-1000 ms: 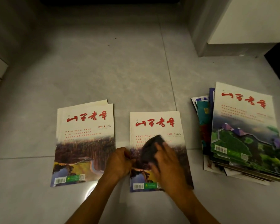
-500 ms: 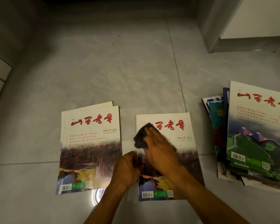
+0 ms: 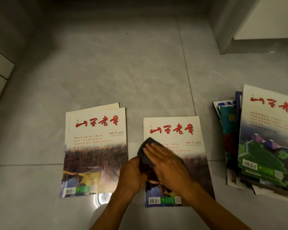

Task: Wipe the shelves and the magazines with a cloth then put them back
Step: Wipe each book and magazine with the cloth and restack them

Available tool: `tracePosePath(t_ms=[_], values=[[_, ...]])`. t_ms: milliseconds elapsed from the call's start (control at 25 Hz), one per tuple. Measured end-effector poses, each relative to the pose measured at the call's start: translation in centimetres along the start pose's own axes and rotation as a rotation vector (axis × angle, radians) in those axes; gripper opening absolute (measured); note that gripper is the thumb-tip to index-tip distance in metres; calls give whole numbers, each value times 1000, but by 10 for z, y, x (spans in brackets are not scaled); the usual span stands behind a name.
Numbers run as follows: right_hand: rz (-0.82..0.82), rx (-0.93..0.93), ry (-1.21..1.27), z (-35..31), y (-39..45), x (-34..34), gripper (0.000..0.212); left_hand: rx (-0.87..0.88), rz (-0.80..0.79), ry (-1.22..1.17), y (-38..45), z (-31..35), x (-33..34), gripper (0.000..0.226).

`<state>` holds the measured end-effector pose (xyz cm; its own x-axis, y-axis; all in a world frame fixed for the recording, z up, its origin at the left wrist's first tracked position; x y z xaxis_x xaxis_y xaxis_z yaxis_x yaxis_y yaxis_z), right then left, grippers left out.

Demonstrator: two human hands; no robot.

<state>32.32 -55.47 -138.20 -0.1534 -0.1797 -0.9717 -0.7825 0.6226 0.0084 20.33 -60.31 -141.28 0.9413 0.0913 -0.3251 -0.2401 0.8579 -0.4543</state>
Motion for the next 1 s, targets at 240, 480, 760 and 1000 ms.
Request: tracePosePath(t_ms=[240,480,760,1000], values=[[91,685,64,84,43,-14,63,-71,-40,-9,-3,-4,-2,17],[104,540,16,136,-2,-22,55,-85,-68,-63,0,-4,-1,22],[0,35,17,14,46,1,61,-51,-30,5,-5,9,1,10],[26,271,4,22,6,1,57,-191,-51,5,-10,18,-6,7]])
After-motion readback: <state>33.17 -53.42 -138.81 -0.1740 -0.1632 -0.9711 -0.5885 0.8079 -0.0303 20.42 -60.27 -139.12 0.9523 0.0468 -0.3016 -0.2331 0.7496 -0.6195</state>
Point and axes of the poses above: each hand's wrist, its own y-axis towards the middle knuckle, its own x-axis out of the palm, z = x × y, the point moved 5 cm from there along y, towards the middle knuckle, and after that the axes turned 13 degrees about -y, right-handed, at the moved point
